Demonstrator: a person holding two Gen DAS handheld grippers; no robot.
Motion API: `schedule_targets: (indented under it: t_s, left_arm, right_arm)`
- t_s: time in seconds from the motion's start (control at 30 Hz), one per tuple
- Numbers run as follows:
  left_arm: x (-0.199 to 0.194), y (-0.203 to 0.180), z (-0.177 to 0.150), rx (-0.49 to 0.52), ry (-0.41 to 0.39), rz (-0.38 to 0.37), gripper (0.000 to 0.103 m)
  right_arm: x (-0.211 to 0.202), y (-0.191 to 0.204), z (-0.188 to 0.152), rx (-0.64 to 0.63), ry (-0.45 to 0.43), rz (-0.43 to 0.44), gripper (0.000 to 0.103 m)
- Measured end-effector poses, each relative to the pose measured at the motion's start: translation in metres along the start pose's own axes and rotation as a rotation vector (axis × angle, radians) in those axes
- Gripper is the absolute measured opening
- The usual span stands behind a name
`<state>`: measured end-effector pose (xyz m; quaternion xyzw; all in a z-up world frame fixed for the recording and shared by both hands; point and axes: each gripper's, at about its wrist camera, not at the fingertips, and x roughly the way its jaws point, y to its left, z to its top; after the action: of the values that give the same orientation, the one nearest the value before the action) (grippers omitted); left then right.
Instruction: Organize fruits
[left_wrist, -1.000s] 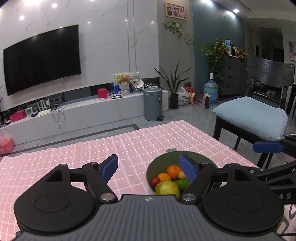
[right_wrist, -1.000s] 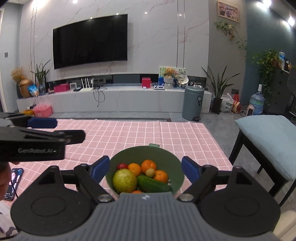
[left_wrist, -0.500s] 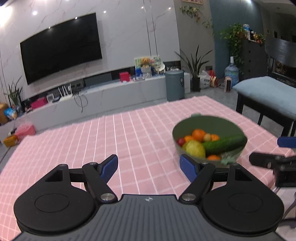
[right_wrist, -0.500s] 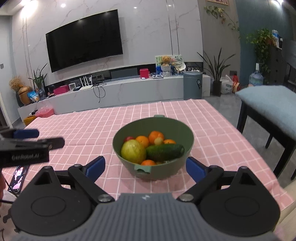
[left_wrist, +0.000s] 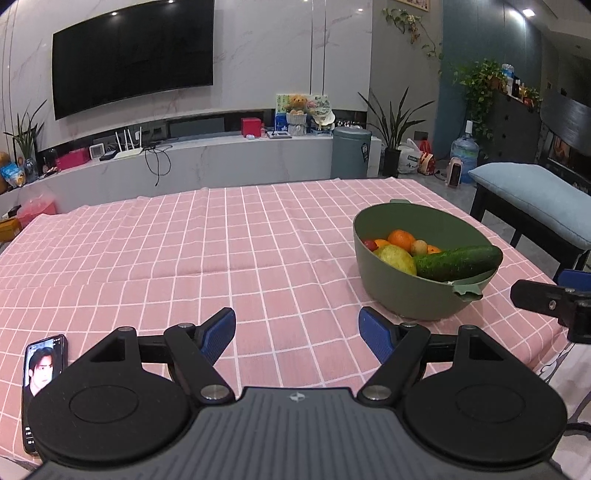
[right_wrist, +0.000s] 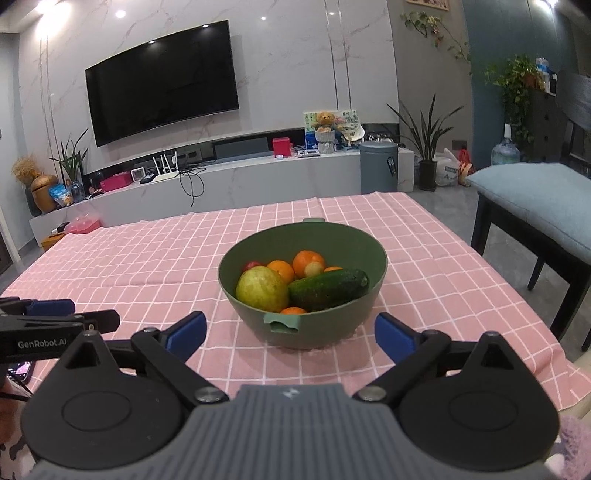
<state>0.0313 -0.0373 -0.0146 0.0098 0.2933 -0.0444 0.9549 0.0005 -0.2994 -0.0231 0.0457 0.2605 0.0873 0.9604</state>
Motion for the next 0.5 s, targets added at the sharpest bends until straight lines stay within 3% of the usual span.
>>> schedule_targets:
  t_s: [0.27, 0.5]
  left_arm:
    - [0.0049, -0.0017, -0.0021, 0.011, 0.005, 0.012, 0.089]
    - [0.0057, 0.0055, -0.005, -0.022, 0.009, 0.003, 0.089]
  right_arm:
    - [-0.0032, 0.0046, -0.0028, -0.036, -0.023, -0.001, 0.095]
    - [-0.0081, -0.0002, -0.0035, 0.006, -0.045, 0.008, 0.095]
